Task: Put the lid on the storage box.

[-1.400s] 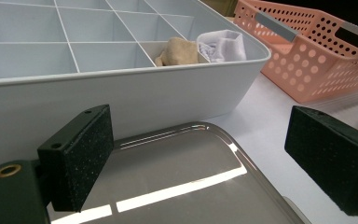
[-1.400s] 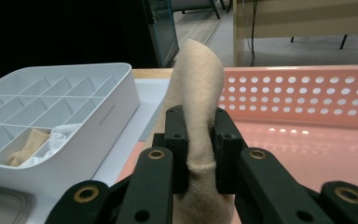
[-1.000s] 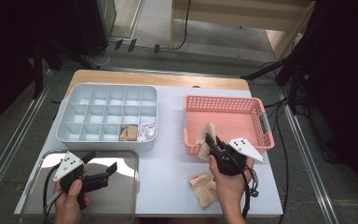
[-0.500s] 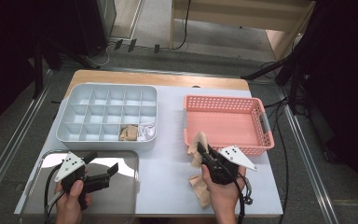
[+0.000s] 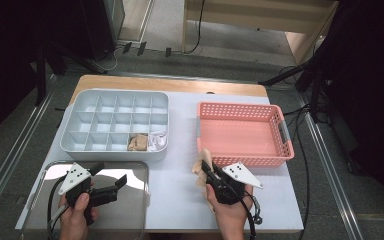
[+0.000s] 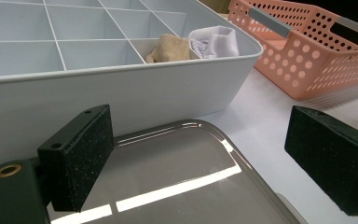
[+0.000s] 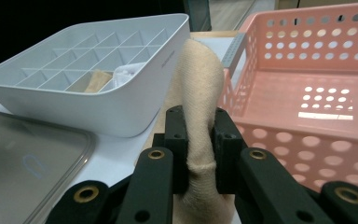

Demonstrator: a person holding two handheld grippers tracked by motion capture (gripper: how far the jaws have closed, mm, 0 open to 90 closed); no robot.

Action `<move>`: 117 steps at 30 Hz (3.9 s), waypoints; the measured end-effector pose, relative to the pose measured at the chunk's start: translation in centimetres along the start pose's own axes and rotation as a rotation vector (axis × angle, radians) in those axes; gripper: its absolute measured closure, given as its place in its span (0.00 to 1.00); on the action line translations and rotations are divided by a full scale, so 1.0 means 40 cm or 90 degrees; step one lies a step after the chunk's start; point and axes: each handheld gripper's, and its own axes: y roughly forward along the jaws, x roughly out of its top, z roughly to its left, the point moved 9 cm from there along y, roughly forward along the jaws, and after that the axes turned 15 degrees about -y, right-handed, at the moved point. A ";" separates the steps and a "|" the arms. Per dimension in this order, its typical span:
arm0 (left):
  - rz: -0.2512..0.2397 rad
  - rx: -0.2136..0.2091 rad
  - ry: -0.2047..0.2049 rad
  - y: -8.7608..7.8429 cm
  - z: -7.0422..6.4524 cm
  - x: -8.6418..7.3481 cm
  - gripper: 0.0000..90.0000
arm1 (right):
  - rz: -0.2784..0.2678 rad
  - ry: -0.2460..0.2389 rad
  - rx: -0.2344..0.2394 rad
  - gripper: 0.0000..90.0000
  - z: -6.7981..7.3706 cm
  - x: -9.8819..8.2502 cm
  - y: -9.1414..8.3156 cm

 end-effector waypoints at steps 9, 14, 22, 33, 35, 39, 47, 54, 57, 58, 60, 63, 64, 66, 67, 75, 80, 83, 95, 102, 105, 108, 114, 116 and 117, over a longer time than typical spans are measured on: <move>0.000 -0.001 0.000 0.000 -0.001 0.000 0.09 | 0.009 0.003 0.016 0.89 0.030 -0.015 0.013; -0.002 0.000 0.001 -0.001 0.001 0.002 0.09 | 0.018 0.003 0.022 0.89 0.045 -0.029 0.021; -0.002 -0.001 0.001 -0.001 -0.001 0.001 0.09 | 0.028 0.004 0.033 0.89 0.071 -0.047 0.035; -0.002 -0.001 0.002 -0.001 -0.003 0.001 0.09 | 0.051 0.008 0.042 0.89 0.101 -0.070 0.053; -0.002 -0.002 0.002 -0.001 -0.003 0.001 0.09 | 0.055 0.011 0.042 0.89 0.104 -0.072 0.054; -0.003 -0.002 0.002 -0.001 -0.003 0.001 0.09 | 0.063 0.015 0.047 0.89 0.115 -0.082 0.063; -0.001 -0.003 -0.001 -0.001 -0.003 0.001 0.09 | 0.084 0.012 0.052 0.89 0.131 -0.098 0.074; -0.002 -0.003 0.000 -0.001 -0.004 0.001 0.09 | 0.111 0.012 0.060 0.89 0.146 -0.120 0.087; -0.002 -0.003 0.000 -0.001 -0.003 0.001 0.09 | 0.115 0.009 0.065 0.89 0.150 -0.125 0.092; 0.000 -0.002 0.000 -0.001 -0.002 0.000 0.09 | 0.122 0.011 0.065 0.89 0.153 -0.128 0.094; 0.000 -0.002 0.000 -0.001 -0.002 0.000 0.09 | 0.124 0.012 0.066 0.89 0.154 -0.130 0.096; -0.001 -0.003 -0.001 -0.001 -0.002 0.001 0.09 | 0.131 0.015 0.068 0.89 0.155 -0.133 0.100; -0.001 -0.003 -0.001 -0.001 -0.002 0.001 0.09 | 0.133 0.014 0.067 0.89 0.155 -0.134 0.101; -0.001 -0.003 -0.001 -0.001 -0.002 0.001 0.09 | 0.136 0.014 0.070 0.88 0.155 -0.136 0.103; -0.001 -0.003 0.000 -0.001 -0.002 0.001 0.09 | 0.136 0.015 0.071 0.88 0.155 -0.137 0.103; 0.000 -0.002 0.000 -0.001 -0.003 0.000 0.09 | 0.142 0.024 0.077 0.75 0.153 -0.140 0.105; -0.001 -0.002 0.000 -0.001 -0.003 0.000 0.09 | 0.139 0.024 0.076 0.67 0.152 -0.138 0.102; -0.001 -0.003 0.000 -0.001 -0.003 0.000 0.09 | 0.131 0.022 0.076 0.62 0.149 -0.133 0.099; -0.001 -0.002 0.003 0.000 -0.006 -0.001 0.09 | 0.098 0.021 0.055 0.55 0.114 -0.090 0.060; 0.005 -0.004 0.008 0.004 -0.014 -0.008 0.09 | 0.076 0.023 0.034 0.55 0.067 -0.068 0.014; 0.007 -0.003 0.010 0.007 -0.015 -0.012 0.09 | 0.075 0.030 0.025 0.55 0.054 -0.067 0.000; 0.009 -0.002 0.014 0.009 -0.018 -0.015 0.09 | 0.074 0.038 0.013 0.55 0.031 -0.072 -0.028; 0.017 -0.004 0.019 0.014 -0.024 -0.024 0.09 | 0.078 0.041 -0.001 0.54 0.005 -0.094 -0.062; 0.016 -0.003 0.021 0.016 -0.026 -0.025 0.09 | 0.080 0.044 -0.007 0.53 -0.004 -0.104 -0.075; 0.016 -0.003 0.021 0.016 -0.026 -0.025 0.09 | 0.080 0.044 -0.007 0.53 -0.004 -0.104 -0.075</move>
